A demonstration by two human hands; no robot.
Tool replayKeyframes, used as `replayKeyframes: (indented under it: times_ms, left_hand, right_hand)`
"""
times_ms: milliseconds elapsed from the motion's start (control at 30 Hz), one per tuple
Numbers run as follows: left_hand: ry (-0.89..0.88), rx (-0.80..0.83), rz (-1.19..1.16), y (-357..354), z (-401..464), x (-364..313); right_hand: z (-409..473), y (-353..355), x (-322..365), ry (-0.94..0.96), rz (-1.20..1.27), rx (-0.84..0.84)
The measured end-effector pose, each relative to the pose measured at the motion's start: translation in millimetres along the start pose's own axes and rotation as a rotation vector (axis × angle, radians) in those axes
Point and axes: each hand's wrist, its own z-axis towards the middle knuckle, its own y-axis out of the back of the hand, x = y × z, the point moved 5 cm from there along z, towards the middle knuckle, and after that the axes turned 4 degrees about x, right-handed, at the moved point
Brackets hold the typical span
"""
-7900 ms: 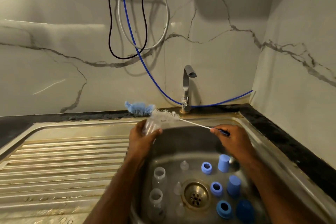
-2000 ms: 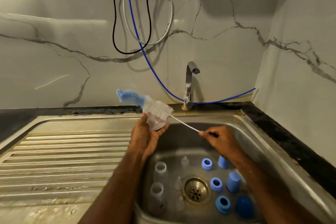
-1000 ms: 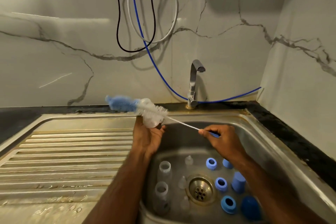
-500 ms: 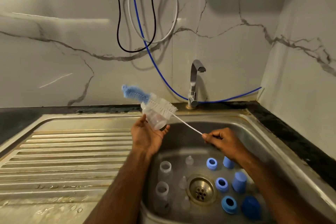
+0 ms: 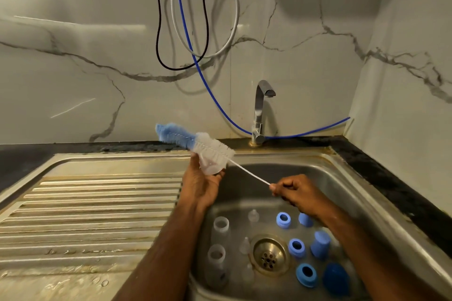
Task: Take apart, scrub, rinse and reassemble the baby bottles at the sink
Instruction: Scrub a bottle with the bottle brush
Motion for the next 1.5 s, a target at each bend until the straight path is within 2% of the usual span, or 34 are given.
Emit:
replayKeyframes:
  times_ms: [133,267,367,500,567,733,867,1000,1133,1300,1500]
  left_hand:
    - [0.098,-0.012,0.122,-6.3,-7.0,13.0]
    - [0.021,0.032,0.092,-7.2,-5.8,-2.2]
    - [0.036,0.078,0.094,-7.2,-5.6,0.4]
    - [0.127,0.03,0.259,-4.5,-6.5,20.1]
    - [0.125,-0.01,0.224,-3.8,-5.6,15.5]
    - [-0.015,-0.159,-0.091,10.3,6.6,-13.0]
    - [0.004,-0.051,-0.14,-2.2,3.2,-1.6]
    - [-0.022,-0.022,-0.221,-2.6,8.9,-11.7]
    - [0.01,-0.009,-0.155,-7.9,0.5,3.5]
    - [-0.024,-0.095,-0.131,-4.2,0.3,1.2]
    - [-0.05,-0.067,-0.114,-0.7,4.4,-7.4]
  right_hand:
    - [7.4,-10.5,19.0,0.071,-0.06,-0.145]
    - [-0.3,5.4,6.7,-0.026,0.029,-0.016]
    - [-4.3,8.8,-3.3,-0.082,0.06,0.047]
    - [3.9,-15.8,13.1,0.009,0.045,0.023]
    - [8.6,-19.8,19.3,0.063,0.028,-0.043]
    - [7.4,0.1,17.8,0.149,0.018,-0.208]
    - [9.2,-3.7,16.9,0.137,-0.074,-0.181]
    - [8.6,15.7,-3.5,0.077,-0.095,-0.179]
    - [8.9,3.3,4.2,0.094,-0.14,-0.165]
    - [7.7,10.0,10.3,0.158,-0.105,-0.244]
    - [5.4,8.0,7.7,0.174,-0.154,-0.15]
